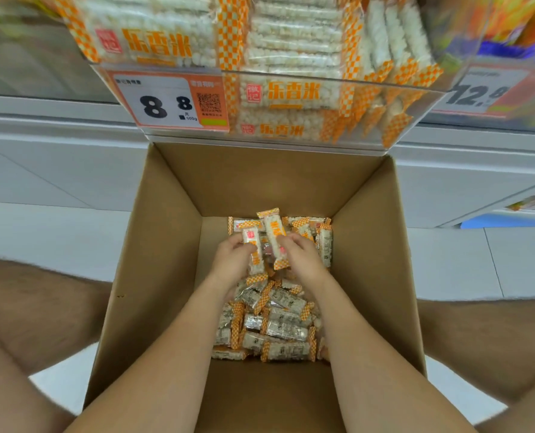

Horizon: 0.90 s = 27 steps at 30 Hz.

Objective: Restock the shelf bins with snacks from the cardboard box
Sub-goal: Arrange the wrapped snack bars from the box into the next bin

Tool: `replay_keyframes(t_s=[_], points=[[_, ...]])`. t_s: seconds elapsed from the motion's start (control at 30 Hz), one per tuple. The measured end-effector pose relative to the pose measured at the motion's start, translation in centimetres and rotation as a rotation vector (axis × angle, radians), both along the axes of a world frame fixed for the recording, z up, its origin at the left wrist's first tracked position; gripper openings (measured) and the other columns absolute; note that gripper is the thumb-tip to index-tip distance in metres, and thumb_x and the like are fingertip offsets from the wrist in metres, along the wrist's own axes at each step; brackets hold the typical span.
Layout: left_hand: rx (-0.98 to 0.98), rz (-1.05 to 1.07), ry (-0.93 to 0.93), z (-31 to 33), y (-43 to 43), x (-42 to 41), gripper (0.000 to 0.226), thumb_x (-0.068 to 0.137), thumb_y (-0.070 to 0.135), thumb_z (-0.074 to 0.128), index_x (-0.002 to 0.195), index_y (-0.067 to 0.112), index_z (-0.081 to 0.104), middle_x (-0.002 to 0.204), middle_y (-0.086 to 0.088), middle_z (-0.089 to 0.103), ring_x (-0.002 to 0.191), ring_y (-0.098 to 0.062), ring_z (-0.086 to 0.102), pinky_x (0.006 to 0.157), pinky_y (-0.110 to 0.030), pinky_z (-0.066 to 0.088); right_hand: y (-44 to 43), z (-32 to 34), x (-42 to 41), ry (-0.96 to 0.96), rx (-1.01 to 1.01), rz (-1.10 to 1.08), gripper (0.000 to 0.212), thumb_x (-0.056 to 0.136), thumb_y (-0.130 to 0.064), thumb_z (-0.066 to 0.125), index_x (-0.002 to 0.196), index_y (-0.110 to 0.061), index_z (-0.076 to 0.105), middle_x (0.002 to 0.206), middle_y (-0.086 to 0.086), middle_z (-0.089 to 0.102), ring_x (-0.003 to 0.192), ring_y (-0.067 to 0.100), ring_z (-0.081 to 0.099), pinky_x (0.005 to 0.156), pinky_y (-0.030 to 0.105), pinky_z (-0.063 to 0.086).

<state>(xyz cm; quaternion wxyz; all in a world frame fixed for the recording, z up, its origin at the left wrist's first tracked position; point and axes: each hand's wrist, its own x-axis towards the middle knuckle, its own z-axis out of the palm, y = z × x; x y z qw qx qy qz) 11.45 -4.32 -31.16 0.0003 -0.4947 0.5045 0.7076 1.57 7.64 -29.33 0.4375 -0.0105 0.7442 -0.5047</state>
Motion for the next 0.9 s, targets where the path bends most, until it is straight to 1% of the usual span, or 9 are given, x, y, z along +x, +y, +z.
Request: replay_keyframes(t_s=[0.07, 0.2, 0.27, 0.33, 0.47, 0.6, 0.7, 0.8, 0.9], points=[[0.012, -0.009, 0.003, -0.1, -0.5, 0.2, 0.031, 0.082, 0.026, 0.064, 0.11, 0.031, 0.077, 0.107, -0.022, 0.076, 0.087, -0.032, 0.064, 0.078, -0.048, 0.049, 0.4, 1.1, 0.0, -0.002, -0.03, -0.009, 0.039, 0.095, -0.034, 0.069, 0.114, 0.0, 0.068, 0.123, 0.031, 0.059, 0.117, 0.047, 0.058, 0.102, 0.054, 0.049], [0.036, -0.073, 0.021, -0.5, -1.4, 0.6, 0.052, 0.069, 0.038, 0.072, 0.12, 0.03, 0.072, 0.109, -0.026, 0.073, 0.086, -0.032, 0.06, 0.075, -0.057, 0.051, 1.0, 3.0, -0.3, -0.057, -0.142, -0.109, 0.056, 0.088, -0.003, 0.076, 0.134, -0.018, 0.047, 0.096, 0.013, 0.073, 0.075, 0.028, 0.071, 0.075, 0.042, 0.059], [0.011, -0.095, 0.033, 3.1, -1.2, 0.8, 0.045, 0.075, 0.038, 0.07, 0.119, 0.031, 0.072, 0.112, -0.025, 0.072, 0.094, -0.034, 0.067, 0.09, -0.066, 0.054, 1.5, 4.7, -0.4, -0.038, -0.227, -0.163, 0.078, 0.088, 0.012, 0.068, 0.143, -0.032, 0.036, 0.093, 0.007, 0.069, 0.07, 0.024, 0.069, 0.07, 0.04, 0.061], [0.0, -0.093, 0.061, 7.8, -0.7, 0.8, 0.032, 0.095, 0.027, 0.063, 0.127, 0.027, 0.064, 0.108, -0.018, 0.074, 0.095, -0.032, 0.07, 0.089, -0.052, 0.056, 1.9, 6.7, -0.2, -0.049, -0.295, -0.202, 0.076, 0.09, 0.012, 0.064, 0.145, -0.036, 0.04, 0.104, 0.015, 0.066, 0.077, 0.027, 0.071, 0.069, 0.037, 0.062], [0.029, -0.094, 0.16, 12.6, -0.5, 1.1, 0.023, 0.109, 0.012, 0.047, 0.126, 0.016, 0.061, 0.115, -0.022, 0.074, 0.099, -0.038, 0.073, 0.093, -0.057, 0.058, 1.7, 9.2, -0.2, -0.07, -0.365, -0.351, 0.041, 0.097, -0.003, 0.068, 0.131, -0.023, 0.057, 0.118, 0.02, 0.069, 0.092, 0.028, 0.075, 0.081, 0.038, 0.061], [0.087, 0.01, 0.267, 16.1, -0.5, 1.2, 0.031, 0.105, 0.013, 0.041, 0.127, 0.009, 0.063, 0.117, -0.021, 0.075, 0.103, -0.042, 0.071, 0.092, -0.056, 0.058, 1.3, 12.0, 0.4, -0.046, -0.432, -0.402, 0.04, 0.088, -0.012, 0.083, 0.121, -0.009, 0.062, 0.102, 0.014, 0.071, 0.08, 0.023, 0.061, 0.067, 0.032, 0.05], [0.058, 0.011, 0.377, 19.1, -0.1, 1.5, 0.027, 0.104, 0.013, 0.056, 0.129, 0.004, 0.058, 0.119, -0.023, 0.074, 0.108, -0.039, 0.074, 0.097, -0.054, 0.059, 1.9, 14.1, 0.7, 0.11, -0.369, -0.273, 0.038, 0.079, -0.024, 0.092, 0.103, -0.007, 0.069, 0.087, 0.008, 0.074, 0.076, 0.017, 0.068, 0.066, 0.028, 0.054], [-0.052, -0.017, 0.417, 21.6, 0.2, 1.6, 0.028, 0.102, 0.008, 0.064, 0.129, 0.003, 0.054, 0.123, -0.027, 0.071, 0.109, -0.037, 0.074, 0.101, -0.056, 0.056, 2.2, 16.1, 0.8, 0.24, -0.343, -0.151, 0.038, 0.072, -0.034, 0.096, 0.09, -0.009, 0.074, 0.1, 0.007, 0.078, 0.093, 0.023, 0.075, 0.081, 0.04, 0.063], [-0.137, -0.074, 0.445, 24.3, -0.1, 1.5, 0.029, 0.1, 0.006, 0.067, 0.129, 0.009, 0.061, 0.125, -0.025, 0.069, 0.11, -0.035, 0.073, 0.1, -0.054, 0.058, 2.1, 18.3, 0.7, 0.285, -0.434, -0.023, 0.03, 0.079, -0.019, 0.092, 0.089, -0.002, 0.07, 0.113, 0.007, 0.077, 0.101, 0.027, 0.076, 0.084, 0.042, 0.062]])
